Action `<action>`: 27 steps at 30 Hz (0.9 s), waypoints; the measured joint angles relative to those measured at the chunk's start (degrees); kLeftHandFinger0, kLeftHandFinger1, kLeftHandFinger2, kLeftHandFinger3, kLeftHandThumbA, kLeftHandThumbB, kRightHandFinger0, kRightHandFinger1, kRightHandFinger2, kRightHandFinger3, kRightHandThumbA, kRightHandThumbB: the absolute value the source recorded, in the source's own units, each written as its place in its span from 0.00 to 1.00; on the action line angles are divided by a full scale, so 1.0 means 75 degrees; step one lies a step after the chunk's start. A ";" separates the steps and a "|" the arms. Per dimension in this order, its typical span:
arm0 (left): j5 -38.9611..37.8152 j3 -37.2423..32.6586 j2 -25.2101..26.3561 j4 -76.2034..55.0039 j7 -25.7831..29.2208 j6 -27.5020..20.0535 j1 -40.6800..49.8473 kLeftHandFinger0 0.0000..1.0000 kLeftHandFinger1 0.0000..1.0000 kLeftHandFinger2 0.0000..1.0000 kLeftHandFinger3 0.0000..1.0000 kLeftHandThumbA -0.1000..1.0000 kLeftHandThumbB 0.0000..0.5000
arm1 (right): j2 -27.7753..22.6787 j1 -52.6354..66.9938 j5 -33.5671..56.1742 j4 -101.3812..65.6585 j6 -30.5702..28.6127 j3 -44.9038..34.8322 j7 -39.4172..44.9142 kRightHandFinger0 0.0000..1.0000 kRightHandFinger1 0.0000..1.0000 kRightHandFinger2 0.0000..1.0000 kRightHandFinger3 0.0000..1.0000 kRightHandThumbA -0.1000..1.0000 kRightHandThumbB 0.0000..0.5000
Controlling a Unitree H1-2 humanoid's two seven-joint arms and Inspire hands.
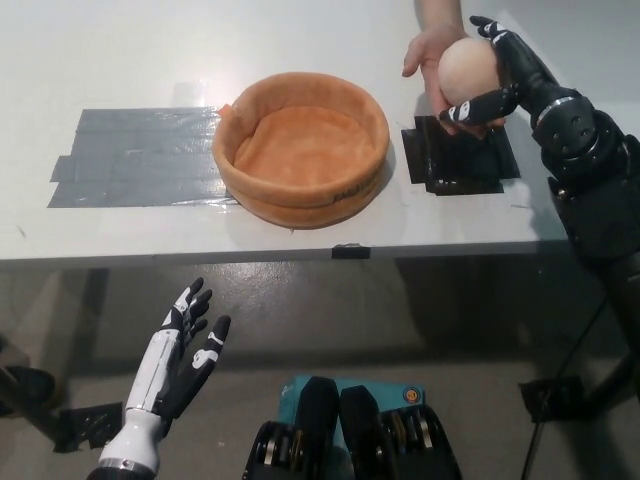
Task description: A person hands a emotional support dumpling to the robot which it grabs with its right hand and places in the soft place kept infront of it in the centre of the desk
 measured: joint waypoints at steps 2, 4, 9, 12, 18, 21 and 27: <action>-0.0002 0.0000 0.0000 0.0000 -0.0001 0.0000 -0.0004 1.00 1.00 1.00 1.00 0.75 0.00 | 0.0015 -0.0076 -0.0001 0.0287 -0.0022 -0.0055 -0.0143 0.43 0.59 0.56 0.49 0.00 0.36; -0.0007 0.0001 0.0001 0.0000 -0.0001 0.0000 -0.0022 1.00 1.00 1.00 1.00 0.75 0.00 | 0.0063 -0.0081 -0.0002 0.0406 -0.0099 -0.0191 -0.0409 0.48 0.63 0.55 0.54 0.00 0.36; -0.0009 0.0001 -0.0001 0.0000 -0.0001 -0.0002 -0.0082 1.00 1.00 1.00 1.00 0.77 0.00 | 0.0178 -0.0084 -0.0011 0.0443 -0.0287 -0.0363 -0.0933 0.00 0.15 0.26 0.92 0.00 0.34; -0.0005 -0.0002 0.0001 0.0000 -0.0001 -0.0003 -0.0097 1.00 1.00 1.00 1.00 0.78 0.00 | 0.0245 -0.0083 -0.0010 0.0417 -0.0325 -0.0459 -0.1185 0.09 0.26 0.37 0.76 0.00 0.36; -0.0008 -0.0002 0.0000 0.0000 -0.0001 -0.0004 -0.0097 1.00 1.00 1.00 1.00 0.78 0.00 | 0.0278 -0.0082 -0.0002 0.0406 -0.0352 -0.0589 -0.1472 0.40 0.58 0.66 0.64 0.00 0.35; -0.0008 -0.0002 0.0000 0.0000 -0.0001 -0.0003 -0.0098 1.00 1.00 1.00 1.00 0.78 0.00 | 0.0280 -0.0069 0.0022 0.0333 -0.0400 -0.0653 -0.1567 0.12 0.26 0.39 0.52 0.00 0.33; -0.0010 -0.0002 0.0000 0.0000 -0.0001 -0.0001 -0.0101 1.00 1.00 1.00 1.00 0.77 0.00 | 0.0465 -0.0053 0.0655 -0.0077 -0.0542 -0.1546 -0.1611 0.00 0.27 0.68 0.79 0.00 0.38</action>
